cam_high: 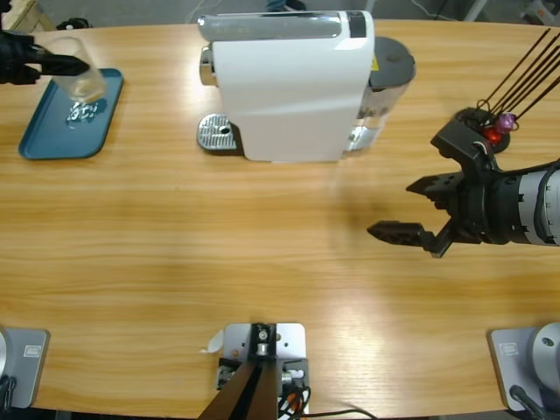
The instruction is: Pour coffee
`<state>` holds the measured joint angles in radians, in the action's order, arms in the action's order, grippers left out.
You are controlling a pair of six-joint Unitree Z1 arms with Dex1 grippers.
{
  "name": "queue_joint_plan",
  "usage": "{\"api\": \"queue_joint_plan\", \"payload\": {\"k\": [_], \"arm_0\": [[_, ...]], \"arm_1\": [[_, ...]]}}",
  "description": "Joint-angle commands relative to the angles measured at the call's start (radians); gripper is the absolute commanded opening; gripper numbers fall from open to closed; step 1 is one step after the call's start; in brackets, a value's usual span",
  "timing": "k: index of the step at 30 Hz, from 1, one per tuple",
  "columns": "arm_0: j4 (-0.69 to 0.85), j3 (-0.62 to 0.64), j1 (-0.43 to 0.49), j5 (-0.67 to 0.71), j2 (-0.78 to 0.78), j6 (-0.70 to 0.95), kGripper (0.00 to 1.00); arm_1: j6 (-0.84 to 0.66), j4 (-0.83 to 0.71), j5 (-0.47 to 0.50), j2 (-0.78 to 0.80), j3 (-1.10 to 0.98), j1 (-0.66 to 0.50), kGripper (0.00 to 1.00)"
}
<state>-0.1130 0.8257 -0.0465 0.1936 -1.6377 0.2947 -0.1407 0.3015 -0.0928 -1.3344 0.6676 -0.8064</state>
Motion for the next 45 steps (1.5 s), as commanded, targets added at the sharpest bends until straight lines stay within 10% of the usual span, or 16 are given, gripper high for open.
{"api": "queue_joint_plan", "payload": {"k": [1,17,23,32,40,45], "arm_0": [[-0.102,-0.024,0.088,-0.092,-0.156,-0.068,0.209],[-0.201,-0.003,0.091,-0.092,-0.311,-0.073,0.295],[-0.198,-0.020,0.086,-0.121,-0.273,-0.085,0.986],[-0.150,-0.077,0.084,-0.110,-0.021,-0.112,0.991],[0.400,-0.086,-0.063,-0.107,0.468,-0.183,0.991],[0.621,-0.109,-0.153,0.173,0.644,-0.170,1.000]], "arm_1": [[0.013,0.018,0.003,0.015,-0.011,-0.010,1.000],[0.015,0.013,-0.005,-0.039,-0.003,-0.010,1.000],[0.015,0.015,-0.004,-0.027,-0.003,-0.010,1.000],[0.015,0.015,0.004,0.002,-0.008,-0.010,1.000],[0.034,0.008,0.097,0.019,0.001,-0.010,1.000],[0.083,0.100,0.175,0.100,0.076,-0.010,1.000]]}}
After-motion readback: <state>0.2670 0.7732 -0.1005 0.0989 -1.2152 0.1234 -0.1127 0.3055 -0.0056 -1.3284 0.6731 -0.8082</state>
